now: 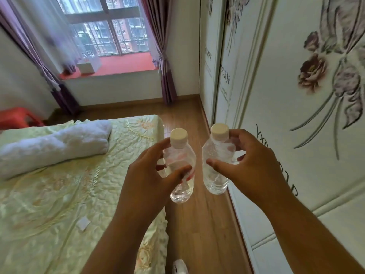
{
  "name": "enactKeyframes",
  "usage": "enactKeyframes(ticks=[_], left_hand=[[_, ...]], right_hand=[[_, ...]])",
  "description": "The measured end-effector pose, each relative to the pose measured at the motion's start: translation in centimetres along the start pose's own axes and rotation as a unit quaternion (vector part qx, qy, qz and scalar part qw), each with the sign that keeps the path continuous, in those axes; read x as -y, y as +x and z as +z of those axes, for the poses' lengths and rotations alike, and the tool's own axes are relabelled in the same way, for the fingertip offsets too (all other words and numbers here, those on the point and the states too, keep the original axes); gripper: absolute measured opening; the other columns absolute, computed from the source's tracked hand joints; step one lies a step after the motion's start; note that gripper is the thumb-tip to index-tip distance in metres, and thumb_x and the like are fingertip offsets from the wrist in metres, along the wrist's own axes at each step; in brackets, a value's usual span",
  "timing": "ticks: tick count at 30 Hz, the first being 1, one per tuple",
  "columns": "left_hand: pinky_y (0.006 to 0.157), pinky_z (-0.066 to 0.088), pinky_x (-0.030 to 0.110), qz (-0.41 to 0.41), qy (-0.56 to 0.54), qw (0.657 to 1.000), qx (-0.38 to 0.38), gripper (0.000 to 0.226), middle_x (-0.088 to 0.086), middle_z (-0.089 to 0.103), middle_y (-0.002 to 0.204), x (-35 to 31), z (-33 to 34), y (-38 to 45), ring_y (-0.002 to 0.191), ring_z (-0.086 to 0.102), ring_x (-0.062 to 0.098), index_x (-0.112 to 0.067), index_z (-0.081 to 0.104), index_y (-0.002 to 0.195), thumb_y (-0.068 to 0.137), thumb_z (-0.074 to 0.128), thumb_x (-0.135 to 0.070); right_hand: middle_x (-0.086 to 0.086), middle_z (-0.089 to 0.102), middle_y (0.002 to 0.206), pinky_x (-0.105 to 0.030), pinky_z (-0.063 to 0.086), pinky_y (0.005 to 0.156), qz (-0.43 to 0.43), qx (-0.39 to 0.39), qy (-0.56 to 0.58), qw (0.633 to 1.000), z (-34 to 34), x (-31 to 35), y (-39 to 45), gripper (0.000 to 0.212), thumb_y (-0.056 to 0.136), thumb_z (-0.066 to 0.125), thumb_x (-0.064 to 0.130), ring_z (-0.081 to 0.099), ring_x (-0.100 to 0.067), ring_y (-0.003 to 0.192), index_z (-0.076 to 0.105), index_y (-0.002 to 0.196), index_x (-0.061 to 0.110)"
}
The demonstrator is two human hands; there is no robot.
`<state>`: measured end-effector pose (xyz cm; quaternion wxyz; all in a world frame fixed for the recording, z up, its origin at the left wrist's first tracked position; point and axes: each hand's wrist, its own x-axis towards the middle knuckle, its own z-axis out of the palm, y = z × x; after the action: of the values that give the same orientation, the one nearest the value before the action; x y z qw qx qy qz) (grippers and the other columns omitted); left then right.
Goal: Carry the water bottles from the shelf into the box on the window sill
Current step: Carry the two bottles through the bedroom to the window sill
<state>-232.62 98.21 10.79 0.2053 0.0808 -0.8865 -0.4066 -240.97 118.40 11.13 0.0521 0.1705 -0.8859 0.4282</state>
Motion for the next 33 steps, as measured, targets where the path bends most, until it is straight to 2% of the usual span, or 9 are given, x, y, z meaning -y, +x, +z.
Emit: enactKeyframes(ticks=[6,12,16,19,23,27,31,33], left_hand=[[0.090,0.057,0.032,-0.006,-0.015,1.000,0.007,0.071,-0.020,0.063,0.128,1.8,1.6,4.2,0.109,0.062,-0.002,-0.044,0.053,0.136,0.071,0.083,-0.048],[0.091,0.057,0.030,0.012,-0.041,0.999,0.016,0.073,-0.020,0.064,0.127,4.1,1.6,11.1,0.109,0.063,-0.001,-0.044,0.053,0.137,0.070,0.081,-0.051],[0.091,0.057,0.026,0.026,-0.042,0.999,0.013,0.077,-0.018,0.062,0.131,6.1,0.6,15.7,0.110,0.062,-0.002,-0.041,0.052,0.138,0.067,0.073,-0.060],[0.093,0.057,0.032,0.029,-0.034,0.999,0.013,0.078,-0.018,0.061,0.133,7.7,-0.3,18.7,0.113,0.062,0.001,-0.040,0.051,0.139,0.068,0.074,-0.059],[0.094,0.057,0.032,0.029,-0.025,0.999,0.013,0.077,-0.019,0.060,0.134,10.1,-1.1,22.1,0.114,0.061,0.002,-0.041,0.050,0.140,0.070,0.078,-0.055],[0.092,0.055,0.025,0.020,-0.017,1.000,0.008,0.076,-0.021,0.060,0.133,12.2,-1.4,24.6,0.112,0.061,-0.001,-0.042,0.051,0.139,0.070,0.080,-0.053],[0.086,0.053,0.016,0.004,-0.014,1.000,0.001,0.078,-0.023,0.060,0.131,14.0,-1.2,27.6,0.109,0.059,-0.008,-0.044,0.051,0.139,0.067,0.076,-0.060],[0.083,0.052,0.011,-0.002,-0.005,1.000,-0.001,0.076,-0.024,0.060,0.130,14.6,-0.8,29.3,0.109,0.059,-0.009,-0.045,0.051,0.139,0.068,0.078,-0.057]], right_hand=[[0.013,0.064,0.126,-0.023,0.047,0.086,0.013,0.009,-0.020,1.000,1.2,-1.4,3.8,0.075,0.068,0.082,0.056,0.061,-0.009,0.104,0.052,0.133,0.034],[0.013,0.064,0.127,-0.025,0.050,0.088,0.017,-0.008,-0.037,0.999,3.0,-0.4,9.8,0.073,0.069,0.083,0.054,0.060,-0.006,0.101,0.052,0.132,0.034],[0.011,0.065,0.127,-0.034,0.055,0.092,0.012,-0.025,-0.039,0.999,5.2,1.1,14.2,0.072,0.069,0.084,0.052,0.060,-0.008,0.103,0.052,0.131,0.034],[0.012,0.064,0.128,-0.030,0.052,0.092,0.012,-0.032,-0.035,0.999,7.1,2.0,17.1,0.071,0.069,0.082,0.054,0.058,-0.006,0.102,0.052,0.130,0.034],[0.012,0.065,0.127,-0.029,0.052,0.091,0.014,-0.029,-0.023,0.999,9.7,2.6,20.3,0.071,0.069,0.083,0.052,0.059,-0.007,0.102,0.052,0.130,0.033],[0.011,0.065,0.129,-0.035,0.054,0.096,0.017,-0.008,-0.012,1.000,11.5,2.5,23.3,0.073,0.069,0.084,0.052,0.063,-0.011,0.110,0.052,0.132,0.033],[0.010,0.065,0.129,-0.028,0.051,0.093,0.010,0.010,-0.002,1.000,13.4,1.6,27.0,0.075,0.067,0.082,0.054,0.062,-0.011,0.110,0.052,0.132,0.032],[0.010,0.064,0.129,-0.026,0.048,0.092,0.006,0.017,0.007,1.000,14.2,1.0,29.1,0.076,0.064,0.076,0.060,0.061,-0.010,0.109,0.052,0.131,0.032]])
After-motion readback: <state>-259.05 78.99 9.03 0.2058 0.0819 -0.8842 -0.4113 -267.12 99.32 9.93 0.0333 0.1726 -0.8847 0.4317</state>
